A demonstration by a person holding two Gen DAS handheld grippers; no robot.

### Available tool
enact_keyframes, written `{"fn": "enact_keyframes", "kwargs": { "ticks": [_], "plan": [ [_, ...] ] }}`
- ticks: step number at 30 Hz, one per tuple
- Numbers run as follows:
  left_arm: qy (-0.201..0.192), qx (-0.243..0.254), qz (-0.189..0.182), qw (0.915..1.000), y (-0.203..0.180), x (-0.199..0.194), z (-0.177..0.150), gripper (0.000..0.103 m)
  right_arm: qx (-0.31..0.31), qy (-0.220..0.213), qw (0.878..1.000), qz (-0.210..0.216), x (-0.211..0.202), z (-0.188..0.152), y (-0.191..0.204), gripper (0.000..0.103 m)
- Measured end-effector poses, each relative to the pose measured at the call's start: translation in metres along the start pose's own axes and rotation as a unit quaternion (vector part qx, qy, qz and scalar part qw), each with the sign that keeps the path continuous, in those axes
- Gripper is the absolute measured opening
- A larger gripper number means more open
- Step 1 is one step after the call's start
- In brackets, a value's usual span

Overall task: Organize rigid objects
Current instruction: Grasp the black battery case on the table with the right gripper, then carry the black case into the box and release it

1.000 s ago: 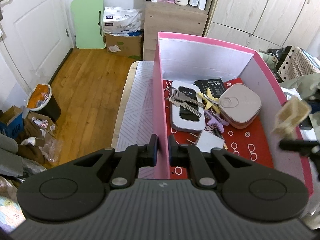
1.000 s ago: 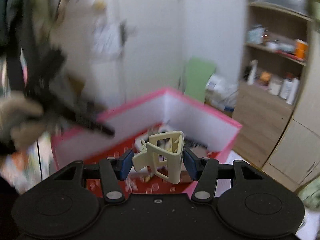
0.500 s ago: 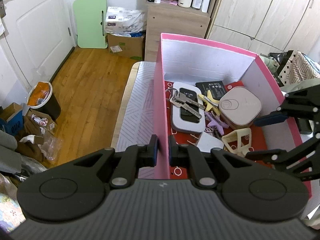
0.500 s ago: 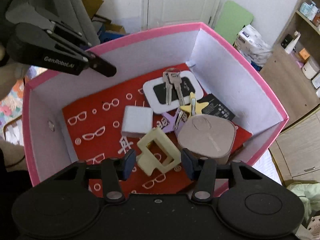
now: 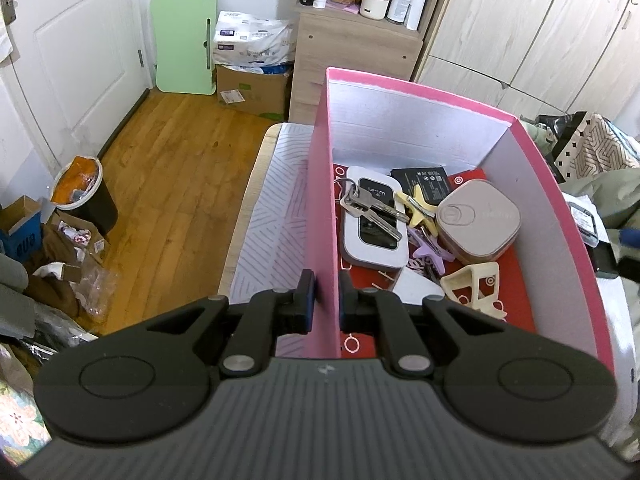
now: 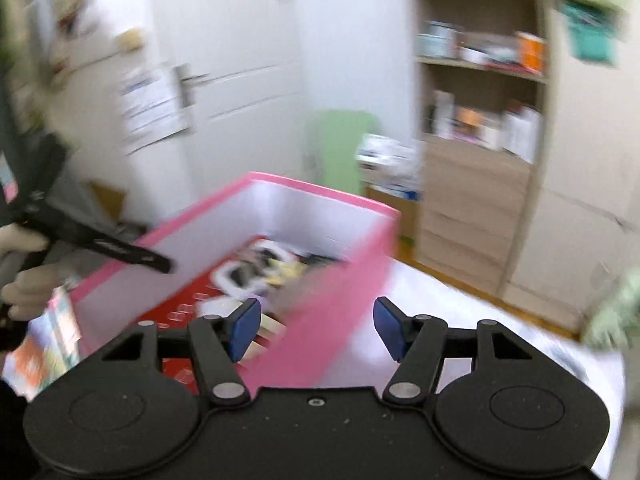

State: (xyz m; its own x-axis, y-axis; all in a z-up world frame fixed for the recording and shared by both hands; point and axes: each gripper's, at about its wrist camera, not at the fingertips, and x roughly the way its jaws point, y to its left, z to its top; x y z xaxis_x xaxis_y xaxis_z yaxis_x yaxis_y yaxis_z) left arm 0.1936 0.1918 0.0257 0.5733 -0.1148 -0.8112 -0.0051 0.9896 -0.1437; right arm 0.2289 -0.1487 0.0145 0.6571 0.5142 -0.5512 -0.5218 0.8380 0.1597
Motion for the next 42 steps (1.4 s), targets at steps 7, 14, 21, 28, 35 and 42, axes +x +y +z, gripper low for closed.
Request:
{"fn": "enact_keyframes", "kwargs": {
  "ticks": [7,14,21,28,35,42],
  "plan": [
    [0.006,0.007,0.008,0.9999,-0.003,0.0,0.002,0.009,0.085,0.017,0.99,-0.116,-0.022,-0.051,-0.046,0.069],
    [0.004,0.009,0.017,0.9998,-0.007,0.0,0.001,0.009,0.135,0.042,0.967,-0.212,-0.013,-0.084,-0.095,0.074],
    [0.004,0.006,0.023,0.9997,-0.008,0.0,0.0,0.009,0.119,0.031,0.964,-0.237,0.001,-0.088,-0.111,0.091],
    [0.005,0.007,0.024,0.9997,-0.008,-0.001,0.0,0.009,0.163,0.013,0.958,-0.237,0.016,-0.091,-0.128,0.099],
    [0.005,0.006,0.023,0.9997,-0.009,0.0,0.0,0.009,0.175,0.022,0.952,-0.251,0.034,-0.093,-0.139,0.101],
    [0.005,0.005,0.022,0.9997,-0.008,-0.001,0.0,0.009,0.146,0.039,0.961,-0.233,0.028,-0.088,-0.133,0.095]
  ]
}}
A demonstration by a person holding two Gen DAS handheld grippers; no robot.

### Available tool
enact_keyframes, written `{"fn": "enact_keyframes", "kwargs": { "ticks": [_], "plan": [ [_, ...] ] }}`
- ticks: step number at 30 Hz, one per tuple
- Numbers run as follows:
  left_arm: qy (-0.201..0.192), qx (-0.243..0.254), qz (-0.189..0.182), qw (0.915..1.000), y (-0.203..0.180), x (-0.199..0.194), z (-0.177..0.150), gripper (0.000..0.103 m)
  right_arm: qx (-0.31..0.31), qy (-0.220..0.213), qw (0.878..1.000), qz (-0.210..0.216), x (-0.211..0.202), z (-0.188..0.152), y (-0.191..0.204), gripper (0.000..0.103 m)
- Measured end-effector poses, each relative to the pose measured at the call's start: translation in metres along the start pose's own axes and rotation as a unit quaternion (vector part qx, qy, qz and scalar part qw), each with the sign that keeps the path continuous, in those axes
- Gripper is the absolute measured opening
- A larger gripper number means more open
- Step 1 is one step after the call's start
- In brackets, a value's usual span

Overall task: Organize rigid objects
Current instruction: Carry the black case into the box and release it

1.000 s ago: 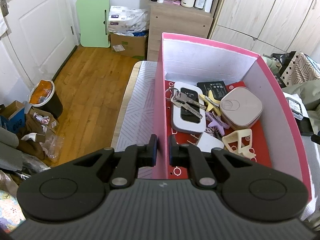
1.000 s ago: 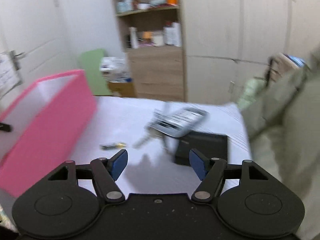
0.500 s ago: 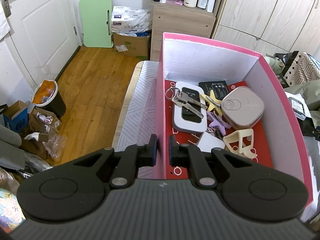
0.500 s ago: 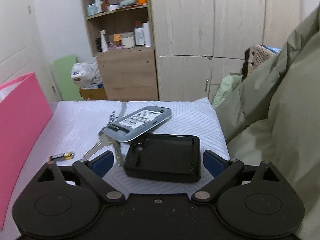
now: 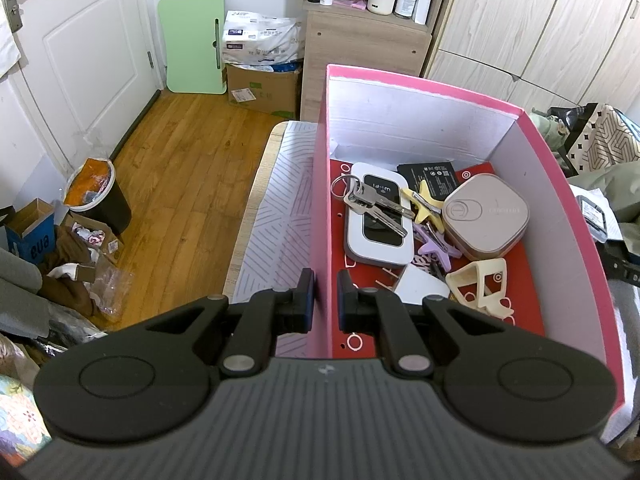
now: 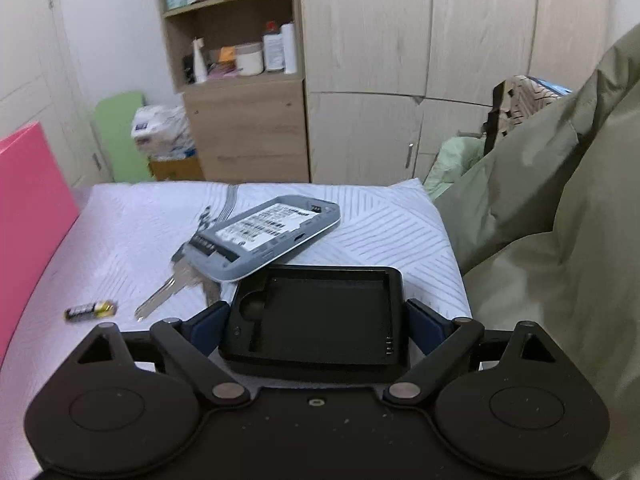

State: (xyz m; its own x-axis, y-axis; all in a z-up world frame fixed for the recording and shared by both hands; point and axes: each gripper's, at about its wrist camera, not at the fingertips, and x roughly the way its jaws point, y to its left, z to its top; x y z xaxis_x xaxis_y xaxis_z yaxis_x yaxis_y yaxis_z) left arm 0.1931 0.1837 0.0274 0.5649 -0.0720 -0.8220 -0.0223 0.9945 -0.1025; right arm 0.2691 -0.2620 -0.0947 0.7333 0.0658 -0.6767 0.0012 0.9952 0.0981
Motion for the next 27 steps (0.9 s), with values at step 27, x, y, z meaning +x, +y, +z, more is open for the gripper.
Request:
{"fn": "enact_keyframes", "kwargs": {
  "ticks": [27],
  "plan": [
    [0.007,0.023,-0.021,0.9995,0.007,0.0,0.004,0.009,-0.12,0.025,0.908,0.4,-0.112,0.06,0.182,0.095]
  ]
}}
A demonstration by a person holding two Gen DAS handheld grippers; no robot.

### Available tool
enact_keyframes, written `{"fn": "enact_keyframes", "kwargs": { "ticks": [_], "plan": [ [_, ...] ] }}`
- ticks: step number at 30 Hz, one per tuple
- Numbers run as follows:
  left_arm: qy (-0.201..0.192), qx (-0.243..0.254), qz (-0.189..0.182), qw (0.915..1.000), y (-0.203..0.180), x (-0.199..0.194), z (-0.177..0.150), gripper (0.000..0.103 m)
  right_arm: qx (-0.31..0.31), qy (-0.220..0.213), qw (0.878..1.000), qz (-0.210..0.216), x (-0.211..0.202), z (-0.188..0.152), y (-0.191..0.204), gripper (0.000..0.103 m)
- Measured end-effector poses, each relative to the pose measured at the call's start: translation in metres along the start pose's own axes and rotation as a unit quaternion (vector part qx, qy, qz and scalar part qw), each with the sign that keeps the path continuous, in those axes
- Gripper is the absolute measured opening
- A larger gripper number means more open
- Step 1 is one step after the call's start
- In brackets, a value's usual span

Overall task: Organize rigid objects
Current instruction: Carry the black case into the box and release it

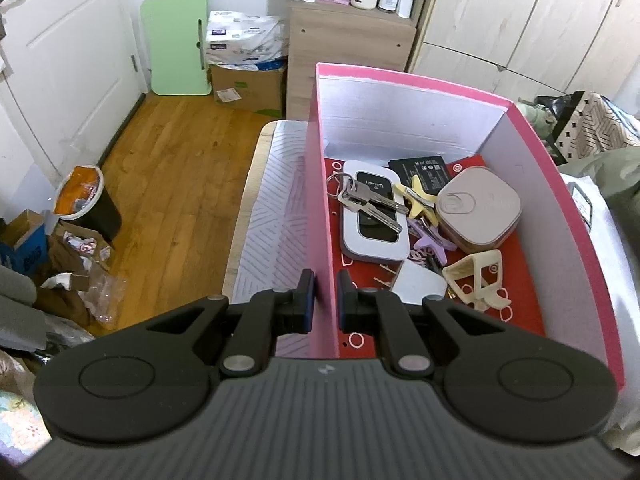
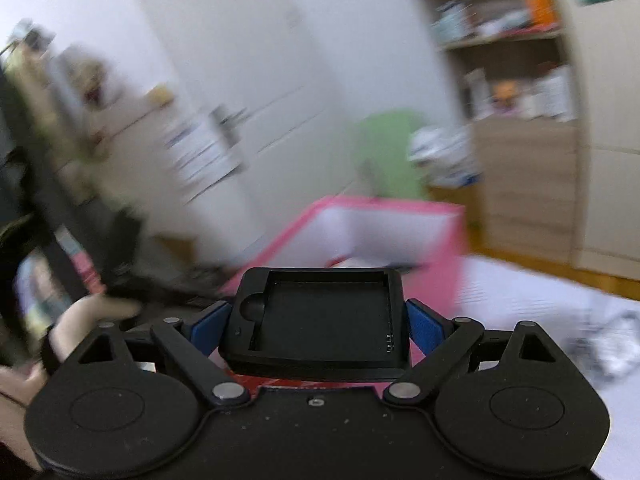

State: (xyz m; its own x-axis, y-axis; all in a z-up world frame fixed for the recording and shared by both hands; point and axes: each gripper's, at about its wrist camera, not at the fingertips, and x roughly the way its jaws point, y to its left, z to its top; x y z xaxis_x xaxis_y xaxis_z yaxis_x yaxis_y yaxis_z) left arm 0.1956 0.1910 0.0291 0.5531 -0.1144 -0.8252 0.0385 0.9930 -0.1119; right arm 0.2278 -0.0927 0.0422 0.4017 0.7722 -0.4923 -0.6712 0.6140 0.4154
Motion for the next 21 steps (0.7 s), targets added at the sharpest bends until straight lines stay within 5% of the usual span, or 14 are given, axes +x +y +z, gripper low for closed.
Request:
{"fn": "enact_keyframes", "kwargs": {
  "ticks": [9,12,17,21],
  "plan": [
    [-0.002,0.007,-0.002,1.0,-0.001,0.001,0.0,0.009,-0.14,0.165,0.976,-0.005,0.111,0.016,0.044,0.095],
    [-0.004,-0.003,-0.006,1.0,0.001,0.001,-0.001,0.009,-0.224,0.213,0.951,0.021,0.141,0.023,0.054,0.095],
    [-0.005,-0.003,-0.003,1.0,0.0,0.001,-0.002,0.008,-0.353,0.273,0.892,0.078,0.173,0.014,0.072,0.095],
    [-0.005,-0.002,-0.005,1.0,0.001,0.003,-0.001,0.009,-0.377,0.274,0.876,0.121,0.187,0.018,0.075,0.095]
  ]
}}
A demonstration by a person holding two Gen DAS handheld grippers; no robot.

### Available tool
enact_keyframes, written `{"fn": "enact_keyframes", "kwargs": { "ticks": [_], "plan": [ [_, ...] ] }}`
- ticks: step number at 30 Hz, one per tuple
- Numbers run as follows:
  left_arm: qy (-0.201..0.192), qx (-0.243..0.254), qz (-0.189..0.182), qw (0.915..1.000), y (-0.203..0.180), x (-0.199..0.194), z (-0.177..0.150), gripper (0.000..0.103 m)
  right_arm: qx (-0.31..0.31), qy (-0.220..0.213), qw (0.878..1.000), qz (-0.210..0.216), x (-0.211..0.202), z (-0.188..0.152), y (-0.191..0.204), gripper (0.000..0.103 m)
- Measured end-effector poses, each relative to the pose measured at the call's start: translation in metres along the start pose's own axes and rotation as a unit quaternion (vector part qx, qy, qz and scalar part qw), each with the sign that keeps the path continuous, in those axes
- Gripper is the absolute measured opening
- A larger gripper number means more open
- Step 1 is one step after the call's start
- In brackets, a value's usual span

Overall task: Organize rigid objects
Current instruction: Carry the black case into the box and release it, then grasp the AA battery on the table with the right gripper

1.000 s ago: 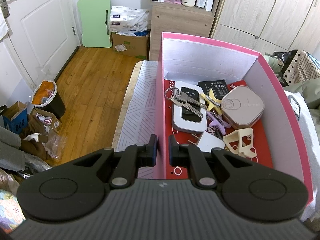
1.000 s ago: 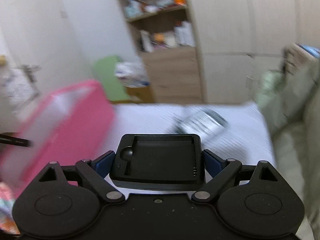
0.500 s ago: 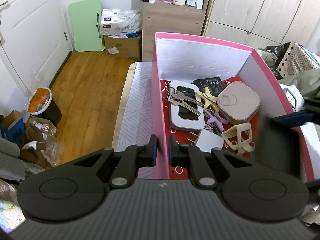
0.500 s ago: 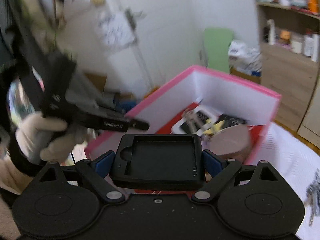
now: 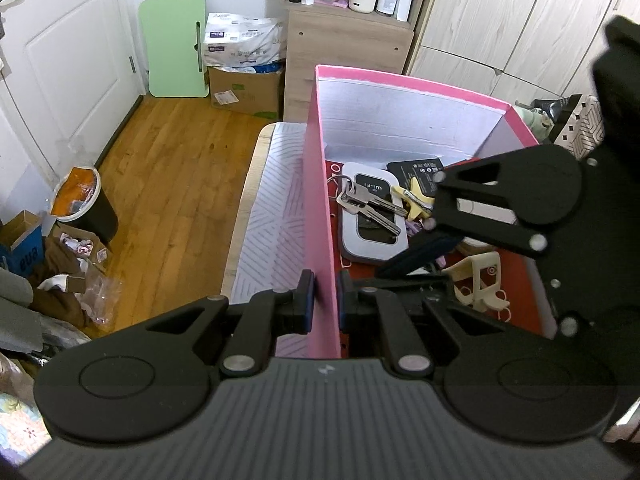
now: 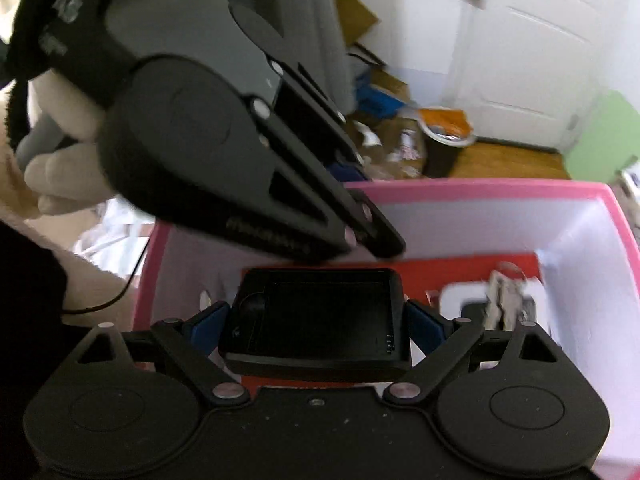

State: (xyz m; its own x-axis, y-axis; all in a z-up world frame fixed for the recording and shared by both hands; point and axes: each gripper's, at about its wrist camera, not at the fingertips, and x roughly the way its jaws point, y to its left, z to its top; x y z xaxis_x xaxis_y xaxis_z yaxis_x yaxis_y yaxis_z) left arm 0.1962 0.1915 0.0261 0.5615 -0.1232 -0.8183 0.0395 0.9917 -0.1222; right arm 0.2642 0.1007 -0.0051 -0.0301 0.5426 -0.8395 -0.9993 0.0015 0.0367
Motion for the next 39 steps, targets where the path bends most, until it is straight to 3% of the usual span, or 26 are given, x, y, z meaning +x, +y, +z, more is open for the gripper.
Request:
{"fn": "enact_keyframes", "kwargs": {
  "ticks": [3,8,15,18,28,33,37,39],
  "plan": [
    [0.002,0.002,-0.002,1.0,0.0,-0.001,0.0,0.009,0.004,-0.002,1.0,0.022,0.003,-0.001,-0.01,0.096],
    [0.001,0.005,-0.001,1.0,-0.001,-0.001,0.0,0.009,0.031,-0.013,0.999,0.006,-0.002,-0.008,-0.016,0.096],
    [-0.001,0.0,-0.001,1.0,-0.001,-0.002,-0.002,0.009,0.101,-0.107,0.988,-0.049,-0.067,-0.04,-0.019,0.097],
    [-0.002,-0.001,-0.001,1.0,0.0,-0.001,-0.001,0.009,0.159,-0.14,0.973,-0.093,-0.098,-0.066,-0.021,0.097],
    [-0.001,-0.011,0.001,0.9999,0.0,-0.002,0.0,0.009,0.298,-0.169,0.918,-0.2,-0.17,-0.176,-0.019,0.097],
    [0.005,-0.019,-0.007,0.9998,0.005,-0.003,0.0,0.009,0.381,-0.21,0.881,-0.186,-0.17,-0.224,-0.022,0.097],
    [0.006,-0.014,-0.001,0.9999,0.001,-0.002,0.001,0.009,0.433,-0.225,0.85,-0.199,-0.144,-0.254,-0.018,0.096],
    [0.005,-0.009,0.005,0.9999,-0.002,-0.002,0.0,0.009,0.449,-0.222,0.841,-0.205,-0.125,-0.263,-0.016,0.091]
  ]
}}
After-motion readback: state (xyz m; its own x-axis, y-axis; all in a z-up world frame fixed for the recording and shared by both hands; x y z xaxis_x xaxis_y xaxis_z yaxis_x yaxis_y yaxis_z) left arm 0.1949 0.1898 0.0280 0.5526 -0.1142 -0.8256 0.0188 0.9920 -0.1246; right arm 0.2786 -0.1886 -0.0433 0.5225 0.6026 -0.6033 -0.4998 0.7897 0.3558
